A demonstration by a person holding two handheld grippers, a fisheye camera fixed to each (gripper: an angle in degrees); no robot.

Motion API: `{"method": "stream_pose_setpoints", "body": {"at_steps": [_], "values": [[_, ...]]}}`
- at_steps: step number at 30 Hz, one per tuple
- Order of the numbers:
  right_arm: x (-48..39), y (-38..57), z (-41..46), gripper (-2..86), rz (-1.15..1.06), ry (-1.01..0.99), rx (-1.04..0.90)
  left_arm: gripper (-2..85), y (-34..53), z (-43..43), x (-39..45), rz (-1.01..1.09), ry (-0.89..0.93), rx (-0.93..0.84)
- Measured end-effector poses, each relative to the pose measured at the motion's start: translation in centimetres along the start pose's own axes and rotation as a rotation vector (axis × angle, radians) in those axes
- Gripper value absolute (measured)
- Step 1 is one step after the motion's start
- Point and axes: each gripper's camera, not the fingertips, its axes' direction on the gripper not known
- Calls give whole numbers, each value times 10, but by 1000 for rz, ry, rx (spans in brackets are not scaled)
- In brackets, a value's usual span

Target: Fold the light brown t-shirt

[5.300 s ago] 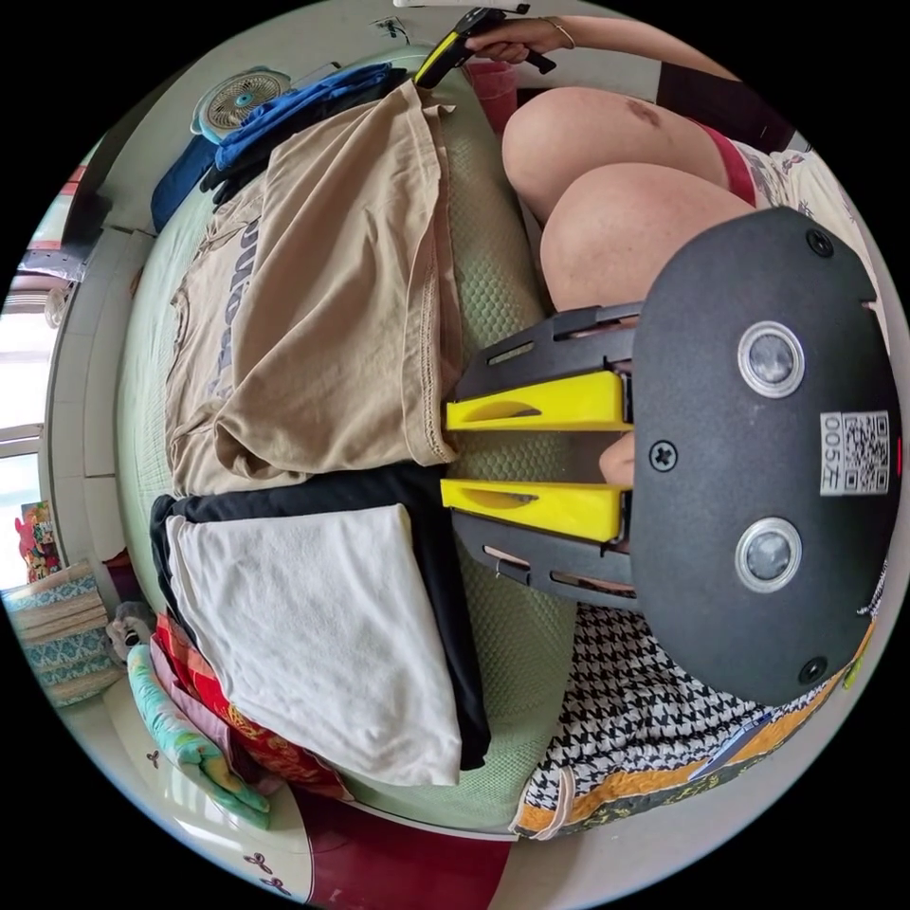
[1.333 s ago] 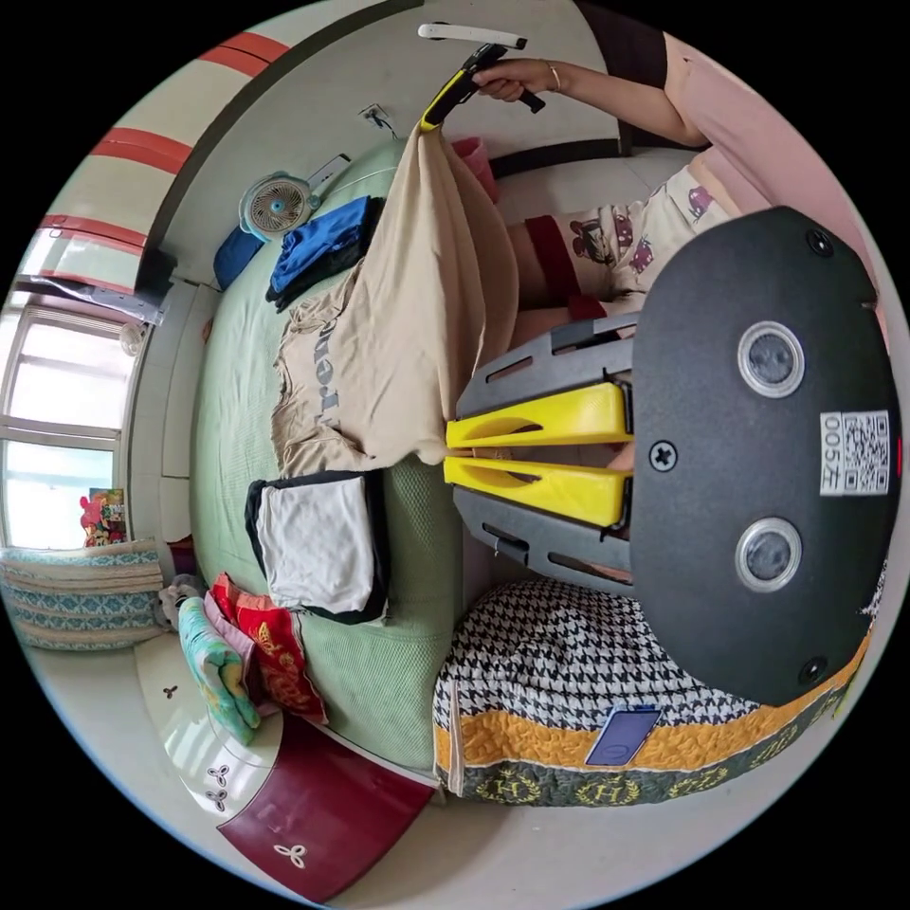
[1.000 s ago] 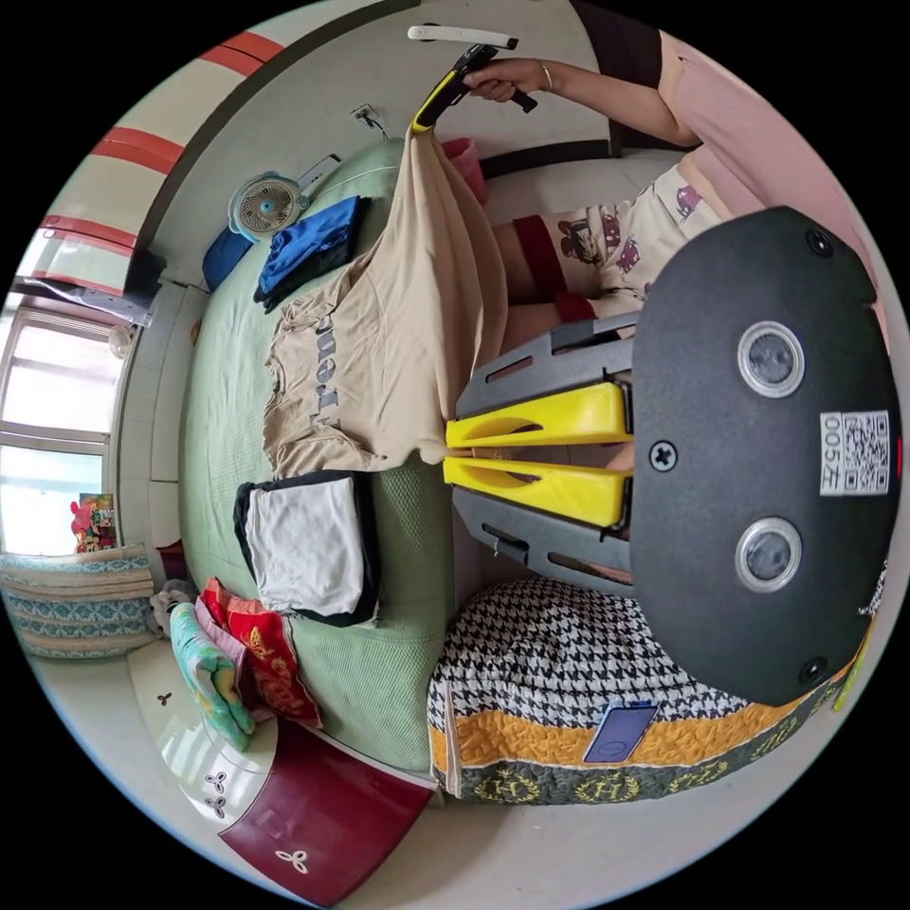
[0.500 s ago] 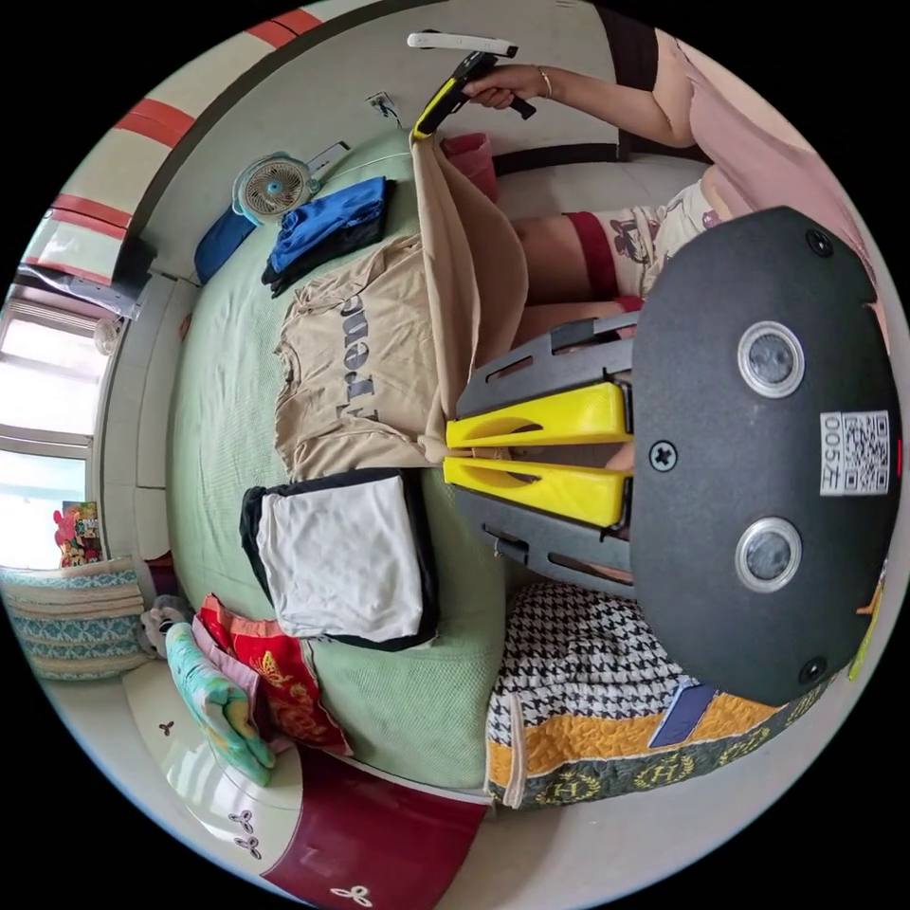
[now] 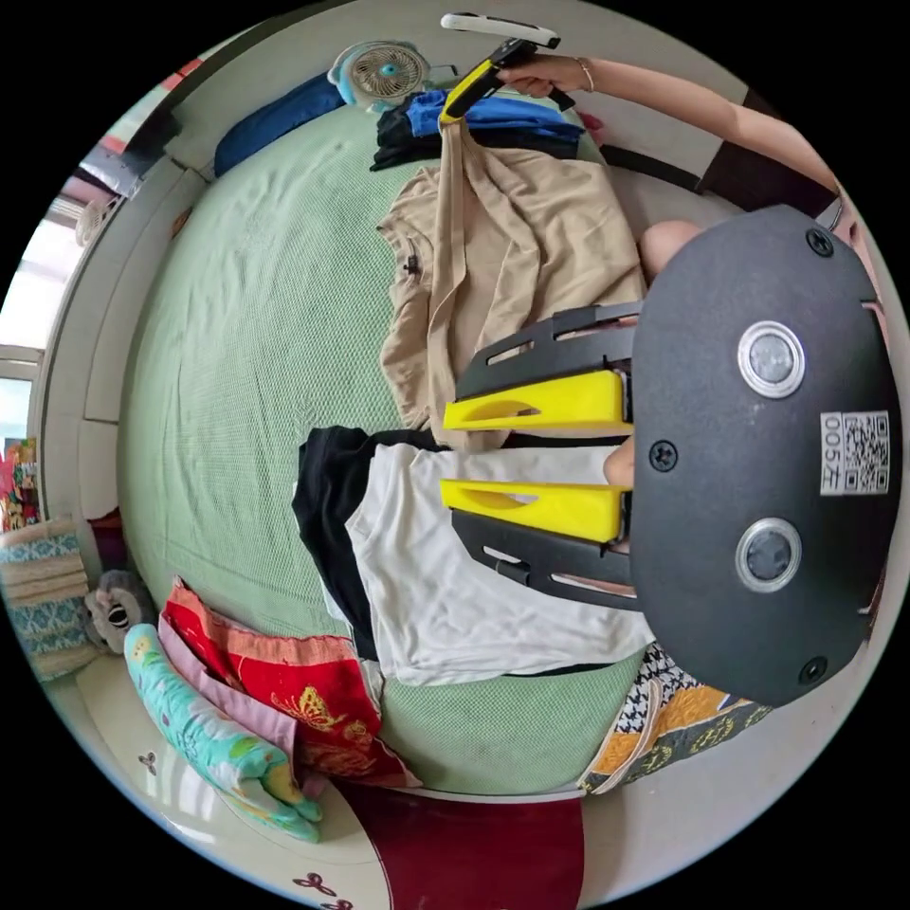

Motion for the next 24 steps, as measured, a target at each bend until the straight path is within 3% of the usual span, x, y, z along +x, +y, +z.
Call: {"method": "stream_pose_setpoints", "body": {"at_steps": [4,10,18,21,24], "values": [[12,33,16,68,-54,-28,45,93,39,30,1,119,42,6],[46,117,28,86,-85,-242,11,113,126,82,12,234,155,-43],[34,142,101,98,-31,-238,-101,110,144,163,33,174,84,-89],[20,130,118,61,2,-267,-113,79,139,181,41,149,20,-111],[10,125,116,12,-11,-133,-101,52,143,172,43,145,13,-85]]}}
